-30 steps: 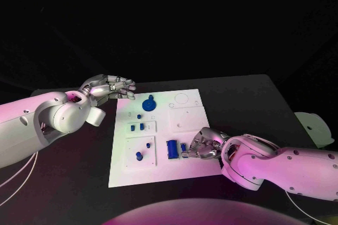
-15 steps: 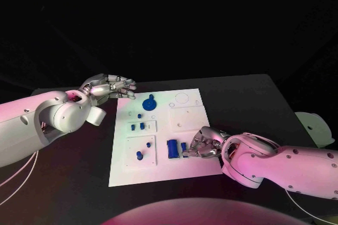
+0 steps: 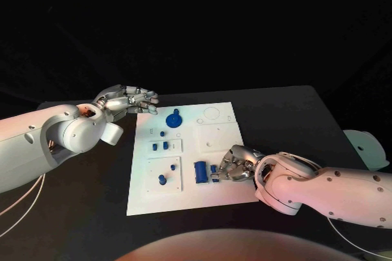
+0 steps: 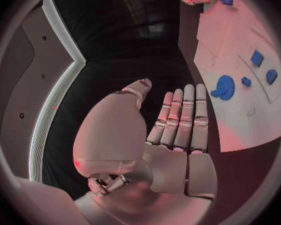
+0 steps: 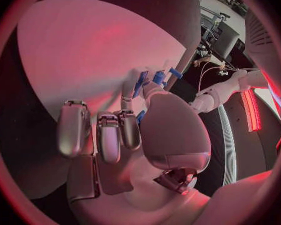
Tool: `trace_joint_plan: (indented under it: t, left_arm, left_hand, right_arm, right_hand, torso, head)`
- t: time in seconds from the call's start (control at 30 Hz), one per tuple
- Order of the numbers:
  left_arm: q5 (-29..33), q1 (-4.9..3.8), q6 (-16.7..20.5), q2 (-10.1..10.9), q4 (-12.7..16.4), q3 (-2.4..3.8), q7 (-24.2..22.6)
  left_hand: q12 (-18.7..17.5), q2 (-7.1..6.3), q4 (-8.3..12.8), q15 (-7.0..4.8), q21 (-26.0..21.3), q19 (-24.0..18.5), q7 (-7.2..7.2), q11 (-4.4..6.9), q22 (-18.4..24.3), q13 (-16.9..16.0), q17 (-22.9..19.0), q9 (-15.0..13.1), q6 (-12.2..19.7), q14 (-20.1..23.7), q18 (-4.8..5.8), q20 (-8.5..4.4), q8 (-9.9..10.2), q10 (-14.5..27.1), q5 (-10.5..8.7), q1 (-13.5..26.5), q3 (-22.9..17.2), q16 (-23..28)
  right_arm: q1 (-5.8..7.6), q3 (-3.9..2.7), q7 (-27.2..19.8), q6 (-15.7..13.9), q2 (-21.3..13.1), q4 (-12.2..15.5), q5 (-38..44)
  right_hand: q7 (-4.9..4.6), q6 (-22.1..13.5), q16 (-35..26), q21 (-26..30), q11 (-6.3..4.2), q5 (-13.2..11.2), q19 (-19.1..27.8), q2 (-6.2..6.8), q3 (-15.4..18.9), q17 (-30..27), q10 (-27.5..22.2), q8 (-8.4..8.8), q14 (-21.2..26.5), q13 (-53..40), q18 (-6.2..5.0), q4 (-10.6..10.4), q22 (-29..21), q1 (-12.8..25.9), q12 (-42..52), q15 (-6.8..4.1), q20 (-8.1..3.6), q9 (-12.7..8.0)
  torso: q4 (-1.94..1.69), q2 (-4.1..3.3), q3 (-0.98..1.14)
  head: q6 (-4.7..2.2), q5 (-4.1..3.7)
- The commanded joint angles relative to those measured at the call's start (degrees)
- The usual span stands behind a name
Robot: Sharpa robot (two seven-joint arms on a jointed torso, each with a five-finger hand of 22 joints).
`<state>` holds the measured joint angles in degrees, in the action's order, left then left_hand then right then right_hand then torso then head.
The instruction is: Assemble the parts on the task board
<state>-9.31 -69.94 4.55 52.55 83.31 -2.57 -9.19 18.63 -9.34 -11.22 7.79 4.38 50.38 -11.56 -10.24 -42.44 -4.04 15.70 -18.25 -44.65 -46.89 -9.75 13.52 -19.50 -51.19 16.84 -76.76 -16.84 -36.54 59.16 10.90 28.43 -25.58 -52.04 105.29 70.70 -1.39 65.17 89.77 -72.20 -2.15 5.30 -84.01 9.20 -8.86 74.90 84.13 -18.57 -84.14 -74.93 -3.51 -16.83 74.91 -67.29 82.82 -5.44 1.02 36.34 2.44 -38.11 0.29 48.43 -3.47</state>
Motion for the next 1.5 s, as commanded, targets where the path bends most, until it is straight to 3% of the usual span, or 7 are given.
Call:
trace_joint_plan:
  t: [0.03, 0.53, 0.9, 1.17, 1.43, 1.47, 1.5]
  left_arm:
    - [-0.1, -0.03, -0.8, -0.1, 0.1, 0.04, -0.2]
    - [2.4, 0.22, 2.7, -0.5, -0.7, -0.11, -5.0]
    - [8.3, 2.44, 8.8, -3.9, -4.4, -0.21, -16.1]
    - [13.2, 3.55, 12.5, -8.6, -12.1, -0.18, -19.7]
    - [15.1, 4.57, 12.9, -12.3, -16.7, 0.03, -21.3]
    - [12.1, 4.42, 11.4, -11.6, -16.0, -0.09, -18.0]
    - [12.1, 4.44, 11.5, -11.6, -15.9, -0.07, -18.0]
  left_hand:
    - [0.3, 0.40, 0.1, -0.07, -0.2, 0.4, -0.73, 0.02, 0.1, 0.1, 0.1, -0.1, 0.4, 0.4, -0.27, 0.00, -0.3, 0.2, 0.27, -0.1, 0.4, -0.3]
    - [1.2, 0.81, -0.1, -0.35, -0.2, 0.6, -0.30, 0.44, 0.4, -0.1, 0.3, -0.2, -0.3, -0.1, -0.37, -0.12, -1.0, -1.0, 0.43, -0.9, 0.6, -0.6]
    - [-0.2, 0.97, -1.1, -0.99, -0.5, 0.6, 0.84, 1.60, 1.8, 0.3, -0.8, 0.7, -3.2, -1.7, -0.43, -0.60, -0.2, -6.0, -0.17, -3.4, -1.2, 3.1]
    - [-6.6, 0.16, -2.0, 0.28, -0.9, -2.9, 0.30, 0.85, 4.8, 0.4, -2.6, 2.0, -4.1, -0.8, 0.04, 0.21, 2.3, -6.6, -0.83, -4.1, -2.7, 11.7]
    - [-12.1, 0.11, -2.6, 1.41, -0.9, -9.8, 0.49, 0.99, 10.6, 0.4, -5.3, 3.9, -2.2, 2.5, -0.03, 1.63, 5.1, -3.3, -4.84, -2.8, 0.5, 19.2]
    - [-18.6, 9.34, 11.2, -7.79, -4.4, -50.4, 11.56, 10.24, 42.4, 4.0, -15.7, 18.3, 44.6, 46.9, 9.75, -13.52, 19.5, 51.2, -16.84, 20.7, 16.8, 36.5]
    - [-18.6, 9.34, 11.2, -7.79, -4.4, -50.4, 11.56, 10.24, 42.4, 4.0, -15.7, 18.3, 44.6, 46.9, 9.75, -13.52, 19.5, 51.2, -16.84, 21.7, 16.8, 36.5]
  right_arm:
    - [-0.18, 0.09, -1.1, 0.9, -0.6, 0.6, 0.5]
    - [4.12, -0.53, -22.2, -8.8, -4.1, 1.4, -14.8]
    - [8.82, -1.29, -45.2, -2.6, 2.5, -18.9, -37.8]
    - [9.22, -2.05, -52.9, 5.1, 10.6, -35.9, -56.0]
    - [8.13, -2.34, -55.8, 9.3, 16.0, -45.7, -64.4]
    - [8.48, -2.30, -51.3, 4.0, 15.1, -44.2, -56.1]
    - [8.45, -2.33, -51.3, 3.9, 15.1, -44.1, -56.2]
  right_hand:
    - [-0.13, 0.0, 0.2, -0.1, -0.29, -0.3, -1.6, 0.25, 0.2, 15.1, 2.6, 0.02, -5.9, -9.7, 0.19, 0.0, 10.7, -0.3, 0.0, -0.24, -0.34, 0.0]
    - [-2.71, -6.9, -1.0, 6.5, 1.89, 2.5, 0.3, -0.18, 0.6, 12.2, 0.0, 3.45, -5.2, -6.4, -0.88, 0.2, 9.1, -3.6, -4.5, 1.49, 1.05, -0.8]
    - [-6.46, -12.0, -28.1, 51.5, 5.52, 10.0, 20.4, 2.60, -15.9, -24.6, -27.4, 5.69, 14.3, 25.0, -6.72, 4.7, -6.0, -15.6, -44.1, 5.08, 4.59, -2.9]
    - [-9.78, -13.7, -65.3, 67.0, 10.45, 3.4, 29.5, 2.53, -24.0, -44.7, -26.6, 8.27, 25.3, 54.4, -6.65, 9.9, -22.3, -9.6, -70.0, 10.24, 10.18, -7.4]
    - [-11.20, -14.5, -76.0, 68.6, 11.84, 3.4, 33.7, 1.66, -20.8, -50.4, -26.3, 9.28, 28.0, 64.1, -6.89, 12.2, -34.9, -5.4, -77.2, 13.00, 13.07, -10.8]
    - [1.39, -65.2, -89.8, 72.2, 2.15, -5.3, 84.0, -9.20, 8.9, -74.9, -43.6, 18.57, 84.1, 74.9, 3.51, 16.8, -74.9, 16.1, -82.8, 5.44, -1.02, -36.3]
    - [1.39, -65.2, -89.8, 72.2, 2.15, -5.3, 84.0, -9.20, 8.9, -74.9, -84.1, 18.57, 84.1, 74.9, 3.51, 16.8, -74.9, 17.1, -82.8, 5.44, -1.02, -36.3]
  torso:
    - [0.02, 0.09, 0.02]
    - [0.00, 1.13, -0.48]
    - [-0.35, 4.17, -1.60]
    - [-0.55, 5.70, -1.35]
    - [-0.91, 6.24, -0.91]
    - [-0.72, 5.89, -1.24]
    - [-0.77, 5.93, -1.21]
  head:
    - [-0.25, -0.01]
    - [-2.89, -0.30]
    - [-8.16, 0.20]
    - [-12.43, 1.87]
    - [-14.57, 2.78]
    - [-13.75, 2.39]
    - [-13.76, 2.43]
